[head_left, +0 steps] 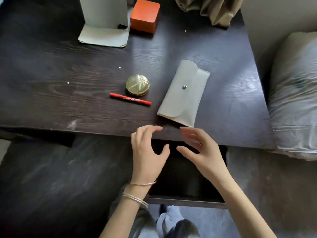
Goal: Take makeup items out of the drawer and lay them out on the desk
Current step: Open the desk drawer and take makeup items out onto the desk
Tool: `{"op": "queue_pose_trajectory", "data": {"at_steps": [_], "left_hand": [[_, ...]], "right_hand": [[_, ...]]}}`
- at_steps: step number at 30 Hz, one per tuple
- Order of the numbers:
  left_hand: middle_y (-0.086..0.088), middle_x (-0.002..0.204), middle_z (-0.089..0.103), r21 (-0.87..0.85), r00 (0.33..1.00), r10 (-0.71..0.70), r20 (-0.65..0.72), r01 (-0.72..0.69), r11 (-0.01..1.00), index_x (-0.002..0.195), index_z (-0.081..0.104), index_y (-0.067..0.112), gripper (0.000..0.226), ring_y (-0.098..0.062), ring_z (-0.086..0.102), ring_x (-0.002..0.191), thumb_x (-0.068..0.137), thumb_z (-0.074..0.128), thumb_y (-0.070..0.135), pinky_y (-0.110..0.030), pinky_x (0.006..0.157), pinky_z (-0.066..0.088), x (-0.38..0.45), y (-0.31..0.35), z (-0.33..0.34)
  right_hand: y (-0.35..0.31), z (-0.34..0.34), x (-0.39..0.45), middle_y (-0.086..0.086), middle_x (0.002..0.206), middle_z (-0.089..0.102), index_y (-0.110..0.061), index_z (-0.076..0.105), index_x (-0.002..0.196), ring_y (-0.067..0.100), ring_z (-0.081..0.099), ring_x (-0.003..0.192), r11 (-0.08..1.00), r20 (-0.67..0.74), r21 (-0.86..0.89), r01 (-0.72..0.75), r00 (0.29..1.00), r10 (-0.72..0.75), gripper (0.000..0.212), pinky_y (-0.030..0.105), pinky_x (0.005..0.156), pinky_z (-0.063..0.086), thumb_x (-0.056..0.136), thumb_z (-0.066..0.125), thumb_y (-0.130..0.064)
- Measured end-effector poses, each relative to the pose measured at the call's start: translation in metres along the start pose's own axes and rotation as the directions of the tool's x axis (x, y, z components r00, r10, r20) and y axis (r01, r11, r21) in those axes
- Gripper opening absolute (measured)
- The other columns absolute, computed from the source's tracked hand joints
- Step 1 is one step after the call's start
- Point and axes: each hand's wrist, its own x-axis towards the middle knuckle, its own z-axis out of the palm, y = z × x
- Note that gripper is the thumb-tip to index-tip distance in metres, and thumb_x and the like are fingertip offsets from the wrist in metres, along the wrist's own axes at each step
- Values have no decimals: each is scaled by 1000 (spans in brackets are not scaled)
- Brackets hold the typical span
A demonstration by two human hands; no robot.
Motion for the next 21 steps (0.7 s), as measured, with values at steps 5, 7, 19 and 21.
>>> {"op": "queue_pose_trajectory", "data": {"at_steps": [5,7,19,21], "left_hand": [[11,108,49,-27,996,-90,-29,89,996,108,60,19,42,-12,44,102,68,73,15,-39,90,47,-52,-3,54],[10,108,49,-31,995,-104,0,104,994,109,60,19,43,-12,44,102,69,74,14,-39,90,47,-64,-5,69],[-3,124,54,19,983,-155,103,154,988,121,54,16,49,-20,46,117,75,72,21,-36,104,38,-87,-48,141],[-3,126,52,18,977,-170,131,169,986,124,52,17,51,-22,45,120,77,72,23,-29,98,38,-92,-55,151]], "right_hand": [[69,-31,-42,-7,112,65,-25,61,113,3,60,109,998,-24,-3,-68,997,68,42,21,96,49,78,74,-8],[90,-36,-49,-6,113,64,-23,61,115,3,59,109,997,-41,-2,-81,996,81,42,23,97,49,78,74,-8],[170,-27,-54,1,125,57,-14,52,128,10,55,113,993,-70,-114,-3,998,-5,54,20,96,45,79,74,-18],[181,-24,-53,1,125,57,-13,51,129,11,54,113,994,-93,-110,-2,996,-9,56,20,96,44,78,75,-17]]}}
